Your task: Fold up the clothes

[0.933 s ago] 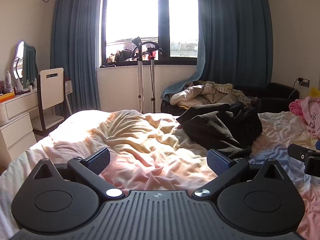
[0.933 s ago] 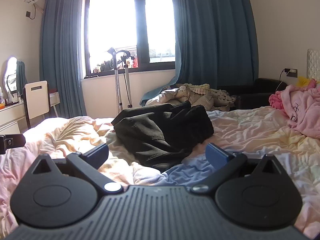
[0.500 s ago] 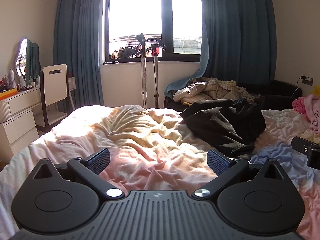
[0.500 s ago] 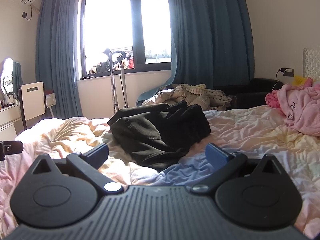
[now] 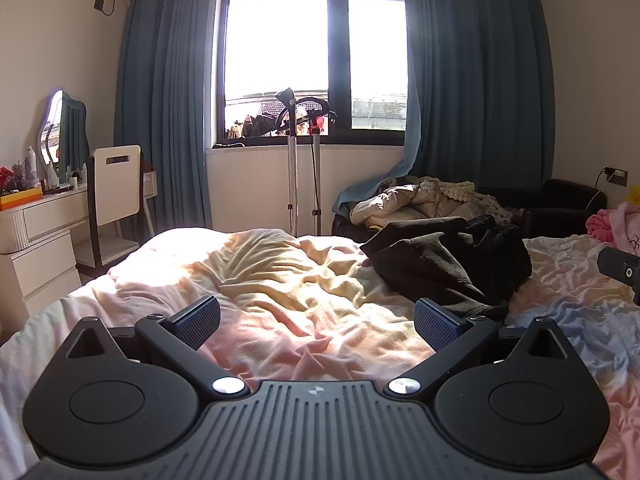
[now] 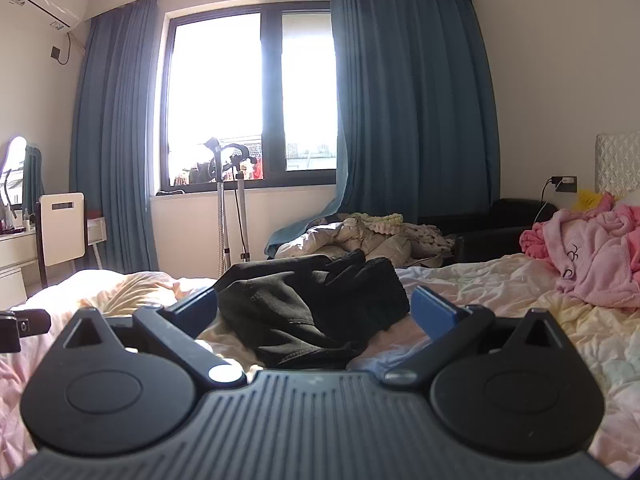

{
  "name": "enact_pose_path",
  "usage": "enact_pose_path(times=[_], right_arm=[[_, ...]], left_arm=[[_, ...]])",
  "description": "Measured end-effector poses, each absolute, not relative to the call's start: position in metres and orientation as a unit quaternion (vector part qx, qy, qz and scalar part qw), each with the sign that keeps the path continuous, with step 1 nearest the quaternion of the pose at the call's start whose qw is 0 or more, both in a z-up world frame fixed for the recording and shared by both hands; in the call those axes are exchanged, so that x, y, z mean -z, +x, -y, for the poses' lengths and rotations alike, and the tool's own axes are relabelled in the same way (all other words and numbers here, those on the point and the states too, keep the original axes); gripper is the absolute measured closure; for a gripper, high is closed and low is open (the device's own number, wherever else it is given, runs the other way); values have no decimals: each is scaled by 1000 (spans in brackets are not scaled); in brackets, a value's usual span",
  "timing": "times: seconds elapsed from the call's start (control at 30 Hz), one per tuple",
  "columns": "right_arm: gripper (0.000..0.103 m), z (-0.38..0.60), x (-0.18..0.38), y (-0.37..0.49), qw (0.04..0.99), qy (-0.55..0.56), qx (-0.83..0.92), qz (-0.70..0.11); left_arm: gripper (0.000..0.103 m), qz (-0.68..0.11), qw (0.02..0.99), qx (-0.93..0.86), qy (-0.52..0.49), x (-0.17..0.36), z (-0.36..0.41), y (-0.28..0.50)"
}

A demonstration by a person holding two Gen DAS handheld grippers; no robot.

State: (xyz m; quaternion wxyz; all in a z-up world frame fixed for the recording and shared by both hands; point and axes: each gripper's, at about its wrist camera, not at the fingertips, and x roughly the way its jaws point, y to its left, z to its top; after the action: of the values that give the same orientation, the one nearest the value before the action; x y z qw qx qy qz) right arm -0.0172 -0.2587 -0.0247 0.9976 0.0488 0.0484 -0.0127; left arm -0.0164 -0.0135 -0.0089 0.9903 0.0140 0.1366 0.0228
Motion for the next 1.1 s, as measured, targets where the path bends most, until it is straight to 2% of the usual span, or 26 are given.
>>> enact_pose_path(times=[0.23, 1.1], right_arm=[[0, 271, 26, -19, 993, 109, -19, -51], [0, 275, 34, -13, 991, 107, -35, -68]], left_arm=[[0, -135, 990, -25, 21, 13, 16, -15], [0, -137, 990, -16, 24, 11, 10, -10]])
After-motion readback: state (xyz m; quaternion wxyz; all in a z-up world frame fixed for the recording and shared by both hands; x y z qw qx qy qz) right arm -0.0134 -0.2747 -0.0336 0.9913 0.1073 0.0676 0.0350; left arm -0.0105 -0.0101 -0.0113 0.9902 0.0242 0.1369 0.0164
